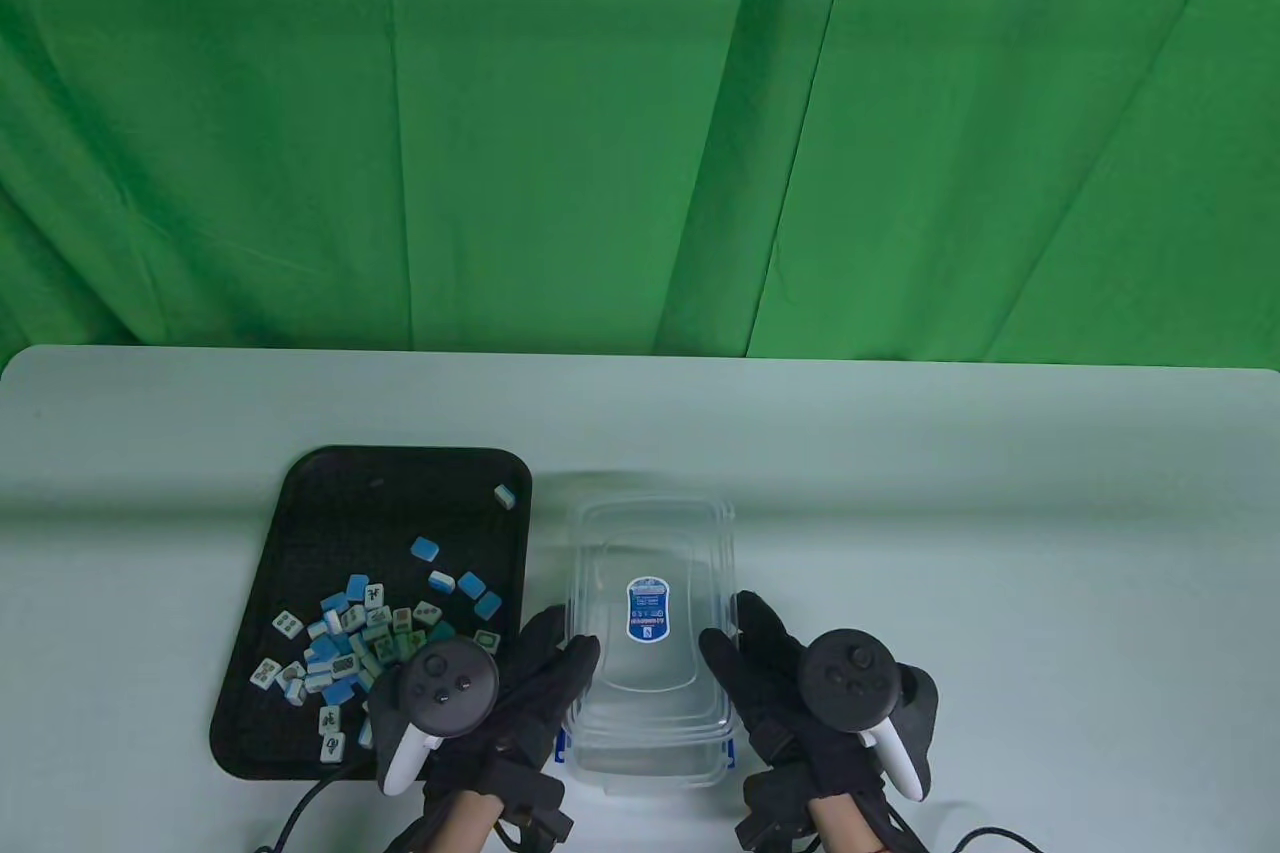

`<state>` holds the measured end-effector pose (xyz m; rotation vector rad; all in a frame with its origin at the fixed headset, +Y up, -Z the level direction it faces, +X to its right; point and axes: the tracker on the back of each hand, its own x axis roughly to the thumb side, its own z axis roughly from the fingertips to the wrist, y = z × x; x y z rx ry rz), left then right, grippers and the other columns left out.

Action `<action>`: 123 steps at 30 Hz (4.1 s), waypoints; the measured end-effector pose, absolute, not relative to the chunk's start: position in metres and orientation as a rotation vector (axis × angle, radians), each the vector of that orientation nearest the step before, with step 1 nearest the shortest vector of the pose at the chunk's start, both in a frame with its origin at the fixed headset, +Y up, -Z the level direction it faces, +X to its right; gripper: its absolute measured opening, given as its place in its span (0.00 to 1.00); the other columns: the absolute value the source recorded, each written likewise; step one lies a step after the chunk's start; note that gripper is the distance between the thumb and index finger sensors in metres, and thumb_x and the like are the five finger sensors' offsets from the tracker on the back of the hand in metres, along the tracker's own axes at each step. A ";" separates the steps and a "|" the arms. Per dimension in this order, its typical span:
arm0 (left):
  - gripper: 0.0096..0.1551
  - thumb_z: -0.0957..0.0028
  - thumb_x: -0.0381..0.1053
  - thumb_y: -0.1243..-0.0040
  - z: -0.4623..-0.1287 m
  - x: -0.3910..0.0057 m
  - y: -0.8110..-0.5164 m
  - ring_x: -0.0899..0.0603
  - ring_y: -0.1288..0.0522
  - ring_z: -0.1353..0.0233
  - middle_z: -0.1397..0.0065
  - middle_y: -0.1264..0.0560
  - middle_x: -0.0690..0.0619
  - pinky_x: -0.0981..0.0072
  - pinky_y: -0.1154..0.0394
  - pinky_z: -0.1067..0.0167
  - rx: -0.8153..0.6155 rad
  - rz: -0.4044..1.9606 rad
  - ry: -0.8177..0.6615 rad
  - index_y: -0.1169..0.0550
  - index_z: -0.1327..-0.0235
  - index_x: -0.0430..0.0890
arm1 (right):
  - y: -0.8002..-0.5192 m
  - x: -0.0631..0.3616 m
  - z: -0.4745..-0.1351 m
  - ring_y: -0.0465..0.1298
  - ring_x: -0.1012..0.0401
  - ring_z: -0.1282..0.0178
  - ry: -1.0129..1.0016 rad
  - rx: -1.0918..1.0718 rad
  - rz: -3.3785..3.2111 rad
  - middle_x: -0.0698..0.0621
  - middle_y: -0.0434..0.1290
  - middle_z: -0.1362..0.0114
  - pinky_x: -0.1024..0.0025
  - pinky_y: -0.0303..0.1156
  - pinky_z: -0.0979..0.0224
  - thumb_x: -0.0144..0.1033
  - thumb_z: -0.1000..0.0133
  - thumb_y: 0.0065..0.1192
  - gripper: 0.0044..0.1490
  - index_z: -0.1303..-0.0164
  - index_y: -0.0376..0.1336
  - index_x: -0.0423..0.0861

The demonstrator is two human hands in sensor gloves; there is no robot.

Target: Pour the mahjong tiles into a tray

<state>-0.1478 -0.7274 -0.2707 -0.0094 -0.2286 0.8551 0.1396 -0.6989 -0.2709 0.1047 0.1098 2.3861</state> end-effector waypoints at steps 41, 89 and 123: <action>0.40 0.33 0.63 0.52 -0.269 -0.132 -0.730 0.44 0.13 0.62 0.57 0.12 0.47 0.56 0.19 0.65 -0.127 0.370 -0.184 0.22 0.29 0.31 | -0.720 0.121 -0.275 0.81 0.58 0.53 0.444 0.077 2.759 0.51 0.78 0.41 0.61 0.79 0.42 0.63 0.28 0.48 0.46 0.15 0.57 0.36; 0.40 0.33 0.64 0.52 -0.270 -0.129 -0.736 0.44 0.13 0.61 0.56 0.13 0.47 0.56 0.19 0.64 -0.179 0.359 -0.166 0.23 0.29 0.31 | -0.722 0.117 -0.276 0.80 0.57 0.50 0.502 0.047 2.797 0.50 0.78 0.39 0.60 0.78 0.40 0.62 0.27 0.46 0.45 0.14 0.56 0.37; 0.56 0.32 0.68 0.67 -0.277 -0.139 -0.768 0.28 0.20 0.39 0.28 0.28 0.23 0.44 0.22 0.48 -0.516 0.874 -0.058 0.47 0.17 0.21 | -0.714 0.046 -0.234 0.58 0.42 0.12 0.060 0.628 3.168 0.46 0.58 0.09 0.32 0.55 0.16 0.62 0.31 0.42 0.41 0.12 0.54 0.51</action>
